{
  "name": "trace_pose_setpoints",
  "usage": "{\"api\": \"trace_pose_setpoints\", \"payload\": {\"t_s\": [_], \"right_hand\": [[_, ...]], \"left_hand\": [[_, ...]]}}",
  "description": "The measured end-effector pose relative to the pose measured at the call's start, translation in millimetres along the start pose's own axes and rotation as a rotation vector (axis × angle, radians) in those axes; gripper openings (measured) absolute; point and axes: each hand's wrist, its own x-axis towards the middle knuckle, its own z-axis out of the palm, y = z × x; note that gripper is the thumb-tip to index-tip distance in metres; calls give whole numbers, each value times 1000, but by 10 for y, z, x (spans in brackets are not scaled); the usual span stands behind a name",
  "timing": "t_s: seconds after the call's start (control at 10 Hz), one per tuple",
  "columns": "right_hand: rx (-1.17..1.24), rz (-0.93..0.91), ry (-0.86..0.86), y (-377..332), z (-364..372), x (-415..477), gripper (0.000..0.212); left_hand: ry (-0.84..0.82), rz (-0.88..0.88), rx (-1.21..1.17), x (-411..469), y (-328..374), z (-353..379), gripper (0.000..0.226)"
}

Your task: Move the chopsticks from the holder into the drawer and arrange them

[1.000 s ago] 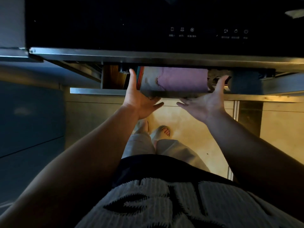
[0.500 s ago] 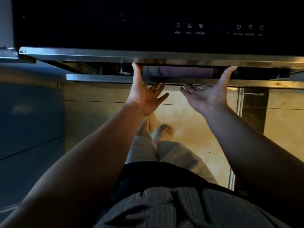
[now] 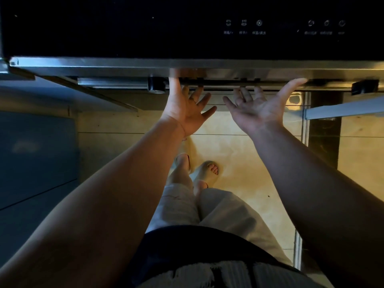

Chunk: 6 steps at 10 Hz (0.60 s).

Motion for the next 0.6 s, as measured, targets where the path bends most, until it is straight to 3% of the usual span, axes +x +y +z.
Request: {"api": "trace_pose_setpoints", "payload": {"t_s": [0.3, 0.6], "right_hand": [[-46, 15, 7, 51, 5, 132, 81], [-164, 82, -19, 78, -260, -229, 87]], "left_hand": [[-43, 14, -17, 106, -44, -70, 92], [57, -92, 356, -221, -161, -196, 80]]}}
